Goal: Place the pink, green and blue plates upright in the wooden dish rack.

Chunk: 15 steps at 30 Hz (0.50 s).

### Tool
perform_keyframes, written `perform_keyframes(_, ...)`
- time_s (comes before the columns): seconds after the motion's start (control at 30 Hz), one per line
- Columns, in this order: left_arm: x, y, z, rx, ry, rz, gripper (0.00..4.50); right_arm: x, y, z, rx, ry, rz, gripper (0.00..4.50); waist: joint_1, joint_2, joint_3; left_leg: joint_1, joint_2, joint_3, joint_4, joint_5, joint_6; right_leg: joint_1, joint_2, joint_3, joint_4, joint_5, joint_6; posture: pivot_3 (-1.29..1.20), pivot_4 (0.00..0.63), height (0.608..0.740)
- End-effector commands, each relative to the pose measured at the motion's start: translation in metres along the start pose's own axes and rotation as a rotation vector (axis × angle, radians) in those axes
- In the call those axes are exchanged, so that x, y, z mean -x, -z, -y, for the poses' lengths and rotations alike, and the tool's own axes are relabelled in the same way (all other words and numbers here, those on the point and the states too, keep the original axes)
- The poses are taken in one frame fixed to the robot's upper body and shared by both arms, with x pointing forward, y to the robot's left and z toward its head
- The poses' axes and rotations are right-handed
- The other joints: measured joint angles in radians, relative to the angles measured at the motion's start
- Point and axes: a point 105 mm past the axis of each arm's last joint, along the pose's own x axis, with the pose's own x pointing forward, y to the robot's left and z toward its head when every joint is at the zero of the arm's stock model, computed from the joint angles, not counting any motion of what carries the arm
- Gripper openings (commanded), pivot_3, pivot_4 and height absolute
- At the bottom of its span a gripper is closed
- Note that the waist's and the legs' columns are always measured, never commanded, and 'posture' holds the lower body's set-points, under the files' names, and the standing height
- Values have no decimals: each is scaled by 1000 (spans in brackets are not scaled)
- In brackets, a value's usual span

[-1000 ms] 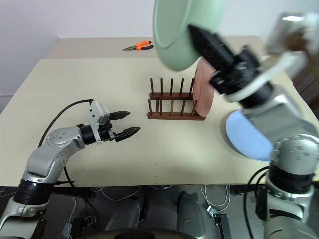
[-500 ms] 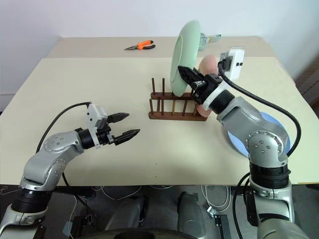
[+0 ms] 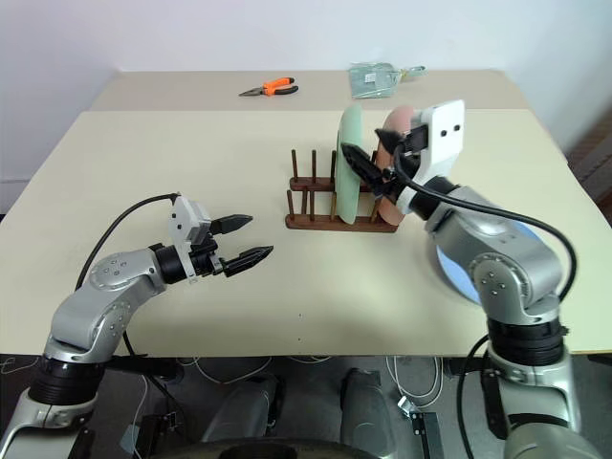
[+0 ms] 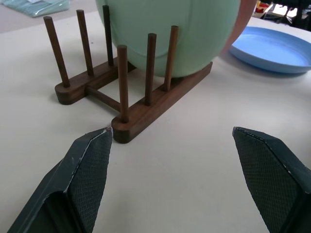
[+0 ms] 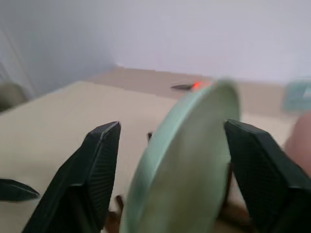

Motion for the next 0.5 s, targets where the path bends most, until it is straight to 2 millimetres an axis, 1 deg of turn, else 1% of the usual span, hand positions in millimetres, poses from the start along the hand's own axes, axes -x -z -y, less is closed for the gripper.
perform_keyframes(0.03,-3,-9,8,-33,43,20,4072,31,-59,19,63,17,168,4090,3,-1,0,0,0,0,0,0,0,1,0,0,-1,0,0,0,150,740)
perform_keyframes(0.07,-4,-9,9,-34,54,18,4072,42,-58,32,89,63,140,4463,3,-1,0,0,0,-1,0,0,0,2,0,-1,-2,0,0,0,150,740)
perform_keyframes(0.13,-7,-8,12,-33,75,17,4072,62,-48,53,147,155,54,4463,6,-3,-2,0,0,-1,0,0,1,2,0,-1,-2,0,0,0,150,740)
perform_keyframes(0.2,-10,-9,15,-34,92,20,4072,79,-30,65,156,211,-40,4463,2,-4,-2,0,0,0,0,-1,1,3,0,-1,-2,-1,0,0,150,740)
perform_keyframes(0.23,-13,-9,17,-33,105,23,4072,91,-5,66,163,213,-150,4463,1,-4,-2,0,0,0,0,-1,1,3,-1,-1,-2,-1,0,0,150,740)
perform_keyframes(0.27,-16,-10,19,-32,121,25,4072,102,24,59,155,187,-275,4463,2,-4,-2,1,0,1,0,-1,1,2,-1,-1,-2,-1,0,0,150,740)
perform_keyframes(0.3,-17,-10,21,-32,131,27,4072,111,42,53,147,163,-357,4463,2,-3,-2,1,1,1,0,-1,1,3,-1,-1,-2,-1,0,0,150,740)
perform_keyframes(0.33,-20,-10,23,-35,149,27,4072,119,70,44,152,140,-468,4463,2,-3,-2,1,1,1,-1,-1,1,3,-1,-1,-2,-1,0,0,150,740)
perform_keyframes(0.37,-21,-11,25,-38,161,26,4072,124,89,37,157,131,-535,4463,0,-3,-2,1,1,1,-1,-1,1,2,-1,-1,-1,-1,1,0,150,740)
perform_keyframes(0.43,-24,-11,27,-40,175,27,4072,130,114,33,155,159,-608,4463,-11,-1,-2,1,1,3,0,-1,1,1,-1,1,-1,-1,1,0,150,740)
perform_keyframes(0.5,-25,-12,28,-40,178,29,4072,135,135,36,152,213,-670,4463,-20,0,-2,2,1,5,1,-1,1,1,-1,2,0,-2,3,0,150,740)
